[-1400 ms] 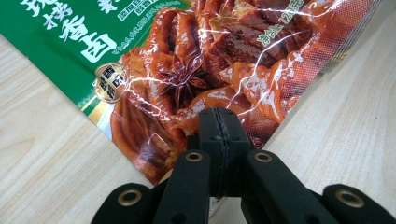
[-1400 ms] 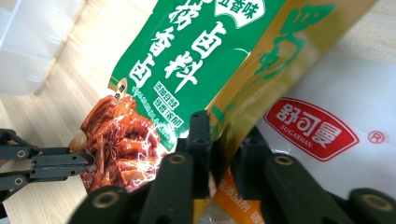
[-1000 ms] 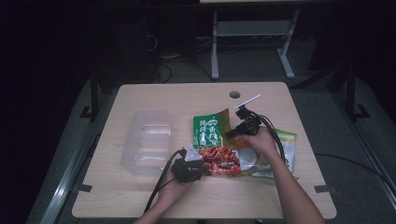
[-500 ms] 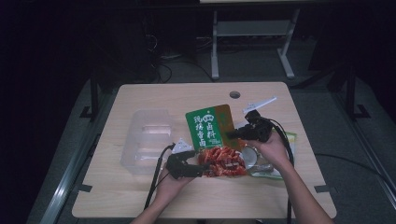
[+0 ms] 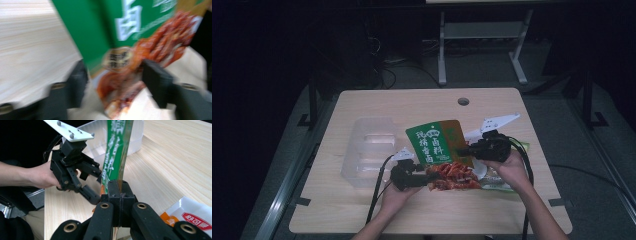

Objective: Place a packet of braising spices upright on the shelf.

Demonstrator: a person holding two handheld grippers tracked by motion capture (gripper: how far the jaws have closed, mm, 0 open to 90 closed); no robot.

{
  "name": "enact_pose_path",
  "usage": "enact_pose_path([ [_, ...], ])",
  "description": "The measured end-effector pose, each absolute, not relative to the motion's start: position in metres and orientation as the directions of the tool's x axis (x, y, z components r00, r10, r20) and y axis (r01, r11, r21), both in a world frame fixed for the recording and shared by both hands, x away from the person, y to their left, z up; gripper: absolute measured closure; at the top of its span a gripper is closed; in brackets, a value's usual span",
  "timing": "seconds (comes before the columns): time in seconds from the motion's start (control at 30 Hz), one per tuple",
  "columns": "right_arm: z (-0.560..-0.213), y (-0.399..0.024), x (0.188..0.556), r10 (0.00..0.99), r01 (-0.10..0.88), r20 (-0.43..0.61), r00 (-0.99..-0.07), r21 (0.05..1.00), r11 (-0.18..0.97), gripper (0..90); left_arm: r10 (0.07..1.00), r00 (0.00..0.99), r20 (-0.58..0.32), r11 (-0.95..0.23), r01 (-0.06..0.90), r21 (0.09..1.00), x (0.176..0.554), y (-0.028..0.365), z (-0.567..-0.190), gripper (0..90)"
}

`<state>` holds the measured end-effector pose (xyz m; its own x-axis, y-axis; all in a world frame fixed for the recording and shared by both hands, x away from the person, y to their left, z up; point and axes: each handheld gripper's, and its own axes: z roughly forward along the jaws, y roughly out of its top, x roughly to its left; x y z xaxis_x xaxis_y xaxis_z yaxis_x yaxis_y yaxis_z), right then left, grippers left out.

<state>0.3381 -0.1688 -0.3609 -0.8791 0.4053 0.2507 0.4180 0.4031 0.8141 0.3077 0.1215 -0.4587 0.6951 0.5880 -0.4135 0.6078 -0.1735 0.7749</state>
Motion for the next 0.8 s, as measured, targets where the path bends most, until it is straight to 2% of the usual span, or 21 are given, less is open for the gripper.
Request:
enact_pose_path([
  [0.03,-0.361,-0.167,0.336,0.414,0.417,0.241,-0.878,0.809,0.413,89.6,0.597,0.703,-0.387,-0.193,0.594,0.781,0.306,0.122,-0.458,53.3],
  [0.07,-0.361,-0.167,0.336,0.414,0.417,0.241,-0.878,0.809,0.413,89.6,0.6,0.705,-0.377,-0.199,0.588,0.784,0.305,0.122,-0.457,53.3],
  [0.1,-0.362,-0.168,0.336,0.428,0.425,0.236,-0.872,0.8,0.424,89.1,0.605,0.711,-0.358,-0.204,0.573,0.794,0.304,0.124,-0.456,65.6],
  [0.23,-0.363,-0.165,0.338,0.434,0.446,0.248,-0.866,0.776,0.445,85.4,0.61,0.72,-0.33,-0.223,0.555,0.801,0.302,0.122,-0.455,70.4],
  [0.4,-0.365,-0.158,0.341,0.447,0.461,0.234,-0.863,0.725,0.511,80.7,0.608,0.728,-0.316,-0.24,0.548,0.801,0.302,0.12,-0.456,71.1],
  [0.43,-0.367,-0.155,0.344,0.46,0.491,0.25,-0.852,0.69,0.532,77.7,0.606,0.731,-0.314,-0.241,0.545,0.803,0.301,0.119,-0.456,71.2],
  [0.6,-0.375,-0.146,0.35,0.474,0.52,0.264,-0.84,0.641,0.565,72.8,0.61,0.735,-0.297,-0.251,0.534,0.807,0.299,0.116,-0.456,73.7],
  [0.63,-0.376,-0.144,0.352,0.479,0.525,0.262,-0.838,0.629,0.574,73.7,0.609,0.738,-0.291,-0.257,0.531,0.807,0.299,0.116,-0.455,74.0],
  [0.77,-0.379,-0.144,0.355,0.504,0.54,0.256,-0.825,0.622,0.568,87.9,0.608,0.744,-0.278,-0.265,0.52,0.812,0.299,0.116,-0.454,73.6],
  [0.8,-0.379,-0.145,0.356,0.508,0.543,0.258,-0.822,0.625,0.561,88.7,0.608,0.744,-0.278,-0.265,0.52,0.812,0.299,0.116,-0.454,73.0],
])
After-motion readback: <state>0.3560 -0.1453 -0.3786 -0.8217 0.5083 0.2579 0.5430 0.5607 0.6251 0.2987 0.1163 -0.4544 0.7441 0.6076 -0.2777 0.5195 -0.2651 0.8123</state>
